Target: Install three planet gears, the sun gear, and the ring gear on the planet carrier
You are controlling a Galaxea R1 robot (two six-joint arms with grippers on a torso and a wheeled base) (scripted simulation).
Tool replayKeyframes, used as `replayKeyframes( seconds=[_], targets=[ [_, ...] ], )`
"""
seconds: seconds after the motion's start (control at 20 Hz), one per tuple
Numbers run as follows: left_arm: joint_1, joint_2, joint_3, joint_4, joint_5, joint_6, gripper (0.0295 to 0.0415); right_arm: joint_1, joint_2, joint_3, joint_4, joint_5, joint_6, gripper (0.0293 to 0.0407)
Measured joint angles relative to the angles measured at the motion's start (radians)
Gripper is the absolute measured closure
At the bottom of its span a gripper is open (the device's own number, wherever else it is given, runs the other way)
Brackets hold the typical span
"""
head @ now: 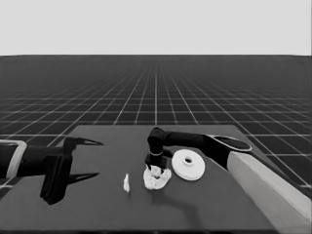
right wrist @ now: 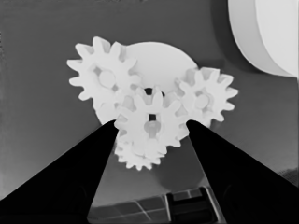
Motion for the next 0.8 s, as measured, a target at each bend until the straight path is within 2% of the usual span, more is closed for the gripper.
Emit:
replayKeyframes(
  seconds=[0.8],
  targets=[
    [0.000,0.000,0.000,0.000,0.000,0.000,0.0326,-0.001,0.000,0.000,0.000,0.000,0.168,0.0391]
  ],
)
